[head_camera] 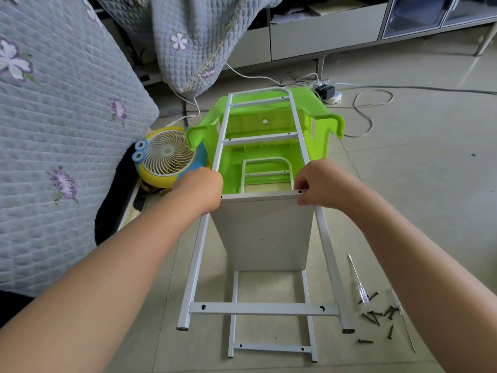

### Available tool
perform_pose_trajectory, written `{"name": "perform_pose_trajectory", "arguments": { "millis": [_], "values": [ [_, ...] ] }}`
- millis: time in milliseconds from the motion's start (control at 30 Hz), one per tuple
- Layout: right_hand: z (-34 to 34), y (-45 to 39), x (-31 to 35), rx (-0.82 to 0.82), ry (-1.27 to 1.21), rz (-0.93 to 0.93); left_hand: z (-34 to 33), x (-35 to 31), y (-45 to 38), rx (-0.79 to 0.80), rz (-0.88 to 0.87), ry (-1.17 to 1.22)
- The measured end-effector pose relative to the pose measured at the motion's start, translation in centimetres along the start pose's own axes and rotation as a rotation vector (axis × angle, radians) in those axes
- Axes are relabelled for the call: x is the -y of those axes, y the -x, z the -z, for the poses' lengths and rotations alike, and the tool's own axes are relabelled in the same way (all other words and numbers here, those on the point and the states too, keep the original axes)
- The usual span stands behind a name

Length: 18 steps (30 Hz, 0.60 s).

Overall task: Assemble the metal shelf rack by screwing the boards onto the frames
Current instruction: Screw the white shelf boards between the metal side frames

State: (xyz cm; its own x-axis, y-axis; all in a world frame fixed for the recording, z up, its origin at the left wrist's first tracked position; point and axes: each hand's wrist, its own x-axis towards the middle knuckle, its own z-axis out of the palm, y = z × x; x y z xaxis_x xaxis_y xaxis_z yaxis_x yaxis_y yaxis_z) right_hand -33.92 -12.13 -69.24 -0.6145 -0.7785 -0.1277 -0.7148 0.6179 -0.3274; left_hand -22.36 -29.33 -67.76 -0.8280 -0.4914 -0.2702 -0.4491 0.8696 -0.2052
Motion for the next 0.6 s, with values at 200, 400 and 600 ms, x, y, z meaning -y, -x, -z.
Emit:
{"name": "perform_pose_trajectory", "arguments": {
  "millis": [200,400,600],
  "values": [
    [-0.3,-0.1,-0.3,-0.014,-0.012,0.005,-0.3,0.2,-0.3,0.013,0.011,-0.016],
    [0.5,0.7,-1.7,-0.042,-0.172,0.087,-0.8,-0.9,1.1,-0.03,0.056,-0.062],
    [-0.9,0.8,-5.0,-0.298,-0.614,0.016,-1.1,-4.3,1.5,-0.198,-0.15,0.015]
  ]
}}
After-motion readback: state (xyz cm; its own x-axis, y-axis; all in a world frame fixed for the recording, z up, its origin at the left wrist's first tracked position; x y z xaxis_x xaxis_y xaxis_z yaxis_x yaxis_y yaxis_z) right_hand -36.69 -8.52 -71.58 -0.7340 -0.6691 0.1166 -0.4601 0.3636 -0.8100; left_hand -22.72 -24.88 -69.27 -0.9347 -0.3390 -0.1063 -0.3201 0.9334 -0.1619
